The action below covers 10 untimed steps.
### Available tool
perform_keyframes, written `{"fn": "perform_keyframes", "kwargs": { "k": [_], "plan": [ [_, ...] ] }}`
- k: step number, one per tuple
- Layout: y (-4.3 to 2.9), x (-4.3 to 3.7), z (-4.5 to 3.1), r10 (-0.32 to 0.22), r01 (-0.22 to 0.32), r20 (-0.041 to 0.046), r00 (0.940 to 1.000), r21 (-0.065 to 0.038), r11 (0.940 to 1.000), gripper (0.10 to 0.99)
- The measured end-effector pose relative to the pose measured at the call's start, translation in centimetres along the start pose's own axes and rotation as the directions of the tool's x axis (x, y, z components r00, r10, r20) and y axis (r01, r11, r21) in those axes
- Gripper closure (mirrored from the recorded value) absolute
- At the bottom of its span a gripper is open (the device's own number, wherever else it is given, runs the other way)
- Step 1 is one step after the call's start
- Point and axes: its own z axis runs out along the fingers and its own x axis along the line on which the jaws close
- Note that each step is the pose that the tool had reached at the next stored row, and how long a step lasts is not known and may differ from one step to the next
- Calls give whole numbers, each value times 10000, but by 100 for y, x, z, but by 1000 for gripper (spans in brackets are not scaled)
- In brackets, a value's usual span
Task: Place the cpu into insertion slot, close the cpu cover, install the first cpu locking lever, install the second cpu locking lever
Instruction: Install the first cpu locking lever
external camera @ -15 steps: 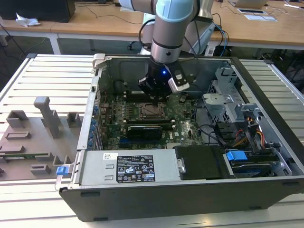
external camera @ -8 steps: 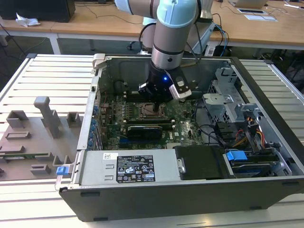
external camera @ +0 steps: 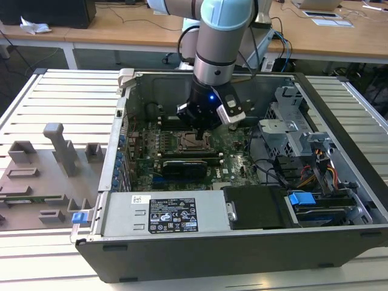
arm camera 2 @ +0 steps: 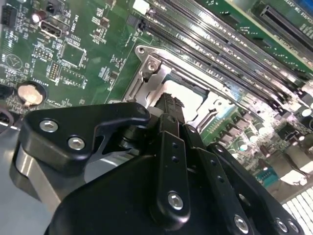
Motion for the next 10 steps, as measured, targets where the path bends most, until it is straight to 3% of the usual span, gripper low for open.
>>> {"fn": "perform_keyframes", "kwargs": {
  "k": [2,6,10],
  "plan": [
    [2,2,-44,0,0,0,10000,0,10000,980],
    [15,15,-292,-1,1,0,10000,1,10000,980],
    [25,24,-473,-2,2,0,10000,2,10000,980]
  ]
}}
